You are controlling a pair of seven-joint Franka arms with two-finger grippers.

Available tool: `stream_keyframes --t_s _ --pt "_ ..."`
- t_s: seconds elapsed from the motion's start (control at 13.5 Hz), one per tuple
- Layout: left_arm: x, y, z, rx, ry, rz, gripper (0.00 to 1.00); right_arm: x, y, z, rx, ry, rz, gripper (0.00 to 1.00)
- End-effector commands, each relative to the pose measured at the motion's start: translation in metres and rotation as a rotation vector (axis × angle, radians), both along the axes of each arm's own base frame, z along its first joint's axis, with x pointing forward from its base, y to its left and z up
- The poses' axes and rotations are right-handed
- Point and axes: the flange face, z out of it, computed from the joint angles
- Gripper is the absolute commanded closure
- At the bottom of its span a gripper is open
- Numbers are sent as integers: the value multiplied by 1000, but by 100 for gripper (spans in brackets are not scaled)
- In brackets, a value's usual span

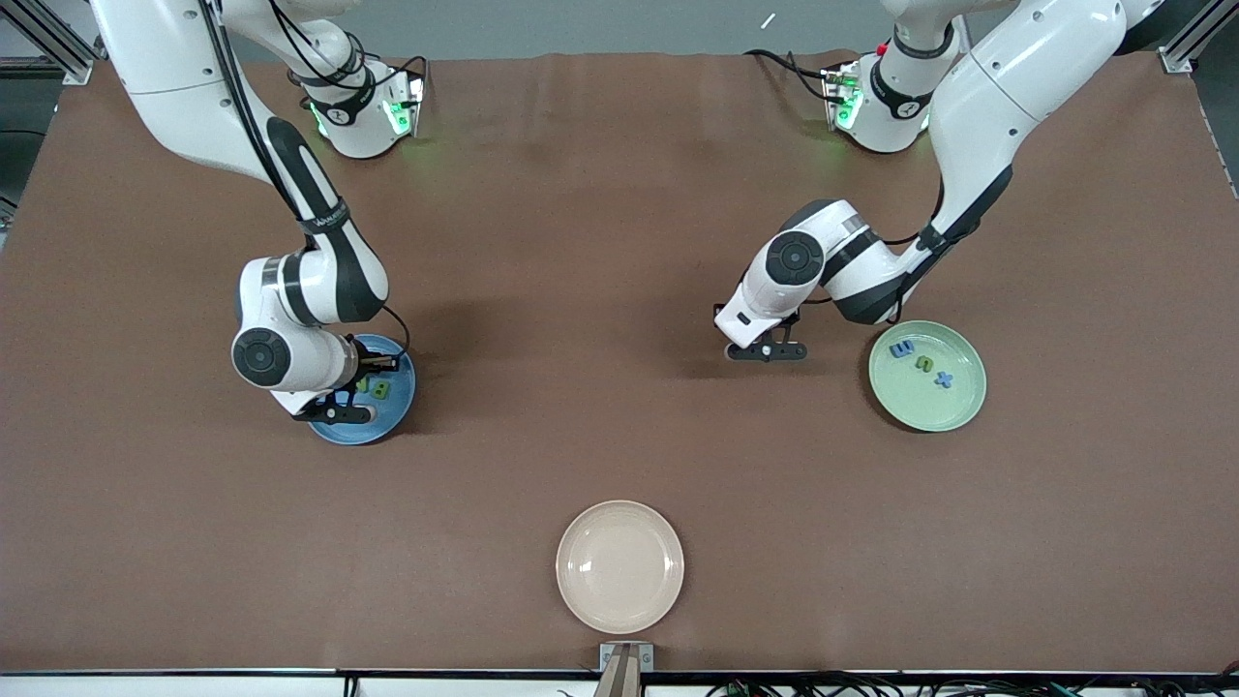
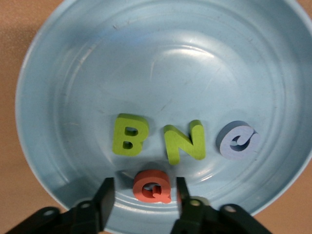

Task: Sort uppercase to blue plate, lowercase to green plate

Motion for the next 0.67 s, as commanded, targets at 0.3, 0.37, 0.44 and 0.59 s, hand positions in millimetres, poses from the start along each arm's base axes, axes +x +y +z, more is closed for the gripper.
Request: stream_keyframes --t_s 0.3,0.37,0.44,0.59 --pt "7 -3 -1 1 -33 -7 43 24 11 86 14 55 16 0" --pt "7 -3 -1 1 -33 -7 43 32 13 112 8 56 30 0" --pt "7 -3 -1 1 -33 -7 44 36 13 136 10 42 31 0" --pt "7 -4 0 1 -35 -9 45 43 4 181 3 4 28 0"
